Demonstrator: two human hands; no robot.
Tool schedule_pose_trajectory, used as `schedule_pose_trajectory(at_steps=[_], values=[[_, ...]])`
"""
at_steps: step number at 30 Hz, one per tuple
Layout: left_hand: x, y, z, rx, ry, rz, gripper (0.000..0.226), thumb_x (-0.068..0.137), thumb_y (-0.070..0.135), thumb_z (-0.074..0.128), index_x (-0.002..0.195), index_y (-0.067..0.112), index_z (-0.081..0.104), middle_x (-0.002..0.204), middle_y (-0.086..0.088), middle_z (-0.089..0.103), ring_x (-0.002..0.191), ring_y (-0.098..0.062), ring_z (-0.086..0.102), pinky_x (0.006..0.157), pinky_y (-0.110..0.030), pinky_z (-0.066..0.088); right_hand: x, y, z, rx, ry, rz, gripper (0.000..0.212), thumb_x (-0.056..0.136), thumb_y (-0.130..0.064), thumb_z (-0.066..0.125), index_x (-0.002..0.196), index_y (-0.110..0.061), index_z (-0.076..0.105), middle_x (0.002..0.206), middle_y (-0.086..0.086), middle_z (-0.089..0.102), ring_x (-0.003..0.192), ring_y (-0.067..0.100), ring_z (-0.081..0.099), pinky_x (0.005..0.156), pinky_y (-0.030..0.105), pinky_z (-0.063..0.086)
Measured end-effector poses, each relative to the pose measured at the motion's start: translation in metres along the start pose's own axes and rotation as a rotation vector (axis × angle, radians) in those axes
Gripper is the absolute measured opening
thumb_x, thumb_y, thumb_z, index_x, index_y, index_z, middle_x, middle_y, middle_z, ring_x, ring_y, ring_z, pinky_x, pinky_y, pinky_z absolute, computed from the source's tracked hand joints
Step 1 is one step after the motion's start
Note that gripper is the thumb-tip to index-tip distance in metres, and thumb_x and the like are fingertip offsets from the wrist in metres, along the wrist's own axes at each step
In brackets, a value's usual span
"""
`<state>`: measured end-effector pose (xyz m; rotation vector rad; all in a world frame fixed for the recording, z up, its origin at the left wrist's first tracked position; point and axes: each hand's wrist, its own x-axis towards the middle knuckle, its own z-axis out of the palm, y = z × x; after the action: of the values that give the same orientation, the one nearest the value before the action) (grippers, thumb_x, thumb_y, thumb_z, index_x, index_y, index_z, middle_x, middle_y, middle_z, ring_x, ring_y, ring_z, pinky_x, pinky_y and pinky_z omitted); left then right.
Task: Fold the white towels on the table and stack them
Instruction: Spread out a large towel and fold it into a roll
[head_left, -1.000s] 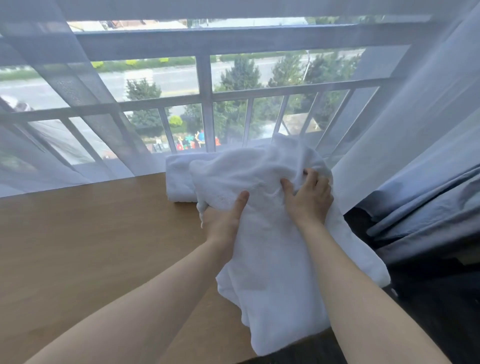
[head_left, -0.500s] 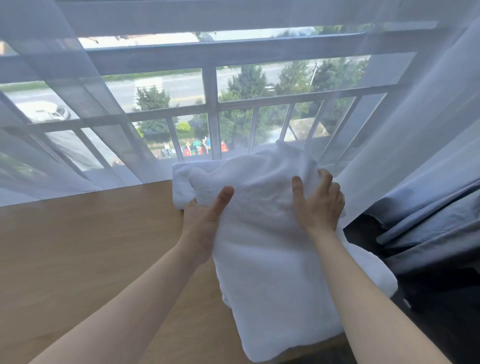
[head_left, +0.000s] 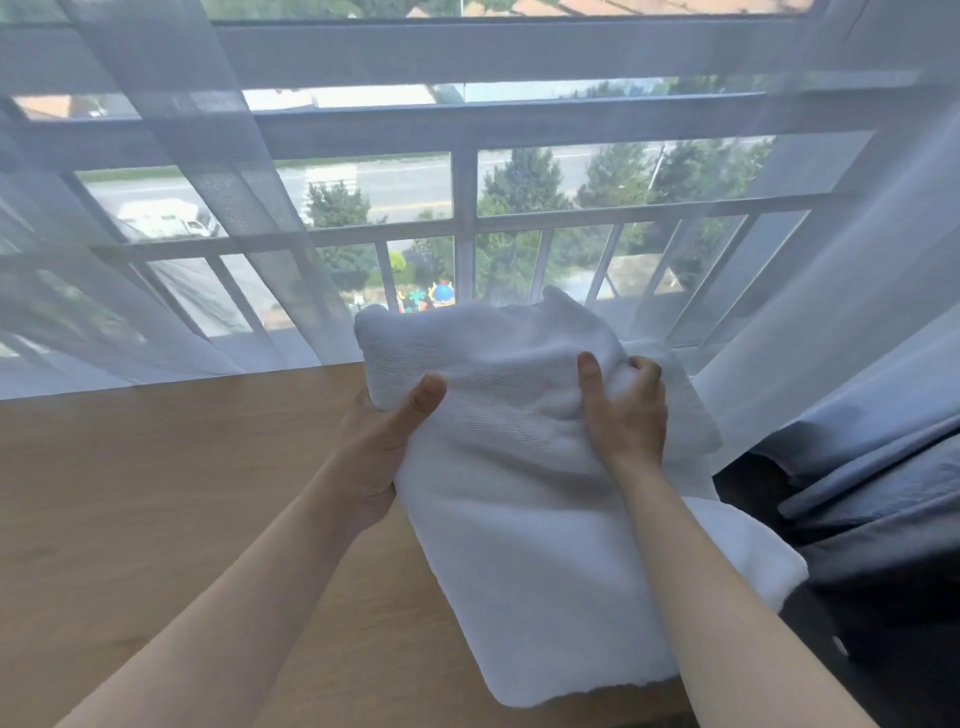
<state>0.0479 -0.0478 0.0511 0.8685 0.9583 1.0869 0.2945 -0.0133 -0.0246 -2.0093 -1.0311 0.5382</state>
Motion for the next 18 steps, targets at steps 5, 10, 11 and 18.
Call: schedule_pose_trajectory(at_steps=[5,10,11,18], values=[[-0.017,0.014,-0.028,-0.088,-0.043,0.027,0.096,0.06,0.057,0.09,0.137,0.01,0.058,0.133,-0.016,0.065,0.121,-0.035,0.064,0.096,-0.048,0.055,-0.012,-0.021,0.013,-0.02,-0.063,0.025,0.083,0.083,-0.078,0.05,0.135,-0.013,0.044,0.135,0.01,0.047,0.118,0.032,0.052,0.097,0.04,0.041],[-0.034,0.031,-0.051,-0.093,-0.043,0.083,0.093,0.063,0.06,0.087,0.136,0.011,0.058,0.132,-0.016,0.065,0.121,-0.035,0.064,0.095,-0.047,0.056,-0.024,-0.042,0.017,-0.026,-0.163,0.158,0.086,0.076,-0.086,0.049,0.111,-0.007,0.059,0.116,0.008,0.064,0.108,0.031,0.059,0.091,0.04,0.047],[-0.037,0.035,-0.058,-0.099,-0.03,0.091,0.092,0.062,0.06,0.088,0.135,0.012,0.059,0.132,-0.016,0.066,0.121,-0.035,0.064,0.094,-0.046,0.056,-0.028,-0.047,0.017,-0.03,-0.177,0.157,0.085,0.075,-0.087,0.048,0.102,-0.008,0.062,0.113,0.008,0.067,0.106,0.031,0.06,0.09,0.039,0.047],[-0.074,0.059,-0.138,-0.082,0.034,0.161,0.085,0.061,0.062,0.088,0.126,0.012,0.067,0.127,-0.019,0.068,0.117,-0.036,0.066,0.093,-0.048,0.057,-0.085,-0.108,0.05,-0.08,-0.307,-0.02,0.08,0.063,-0.097,0.045,0.084,-0.021,0.062,0.096,-0.002,0.067,0.096,0.025,0.062,0.078,0.036,0.048]])
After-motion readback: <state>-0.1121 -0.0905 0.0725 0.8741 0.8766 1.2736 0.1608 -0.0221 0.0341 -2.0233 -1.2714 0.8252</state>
